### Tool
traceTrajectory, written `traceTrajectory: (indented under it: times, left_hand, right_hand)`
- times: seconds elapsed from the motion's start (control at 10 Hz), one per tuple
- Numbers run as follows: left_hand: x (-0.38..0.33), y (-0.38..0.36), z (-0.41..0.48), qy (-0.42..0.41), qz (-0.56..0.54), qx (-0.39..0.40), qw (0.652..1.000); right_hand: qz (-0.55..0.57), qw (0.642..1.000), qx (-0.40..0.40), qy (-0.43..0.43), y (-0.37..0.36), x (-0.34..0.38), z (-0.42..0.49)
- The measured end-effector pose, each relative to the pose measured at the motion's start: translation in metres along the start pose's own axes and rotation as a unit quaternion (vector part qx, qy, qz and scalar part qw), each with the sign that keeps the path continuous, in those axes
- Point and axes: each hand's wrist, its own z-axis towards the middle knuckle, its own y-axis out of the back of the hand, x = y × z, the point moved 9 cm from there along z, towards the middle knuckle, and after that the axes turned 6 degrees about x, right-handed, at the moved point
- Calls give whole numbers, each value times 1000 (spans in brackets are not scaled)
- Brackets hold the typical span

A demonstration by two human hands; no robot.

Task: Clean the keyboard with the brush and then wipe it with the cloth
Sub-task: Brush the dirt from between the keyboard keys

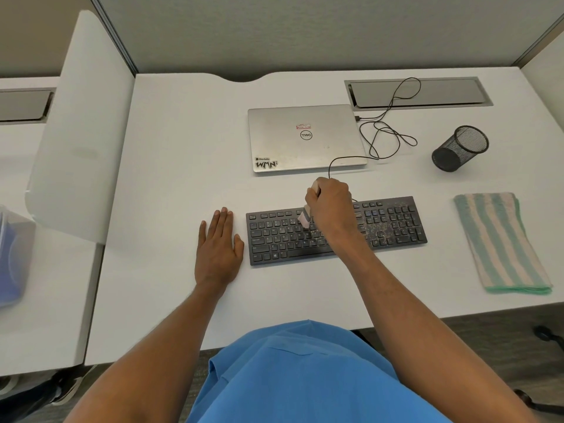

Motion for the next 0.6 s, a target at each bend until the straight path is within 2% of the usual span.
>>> traceTrajectory:
  times: [0.1,0.3,0.6]
  left_hand:
    - [1,0,0,0,-2,1,1000]
    - [0,0,0,0,-1,1,1000]
    - [1,-1,1,4,-2,6,1000]
  right_hand:
    - [-13,1000,2,-1,1,1,-3]
    - [52,999,-3,15,-1,-1,-4]
    - [-13,982,162,92,-25,18,-11]
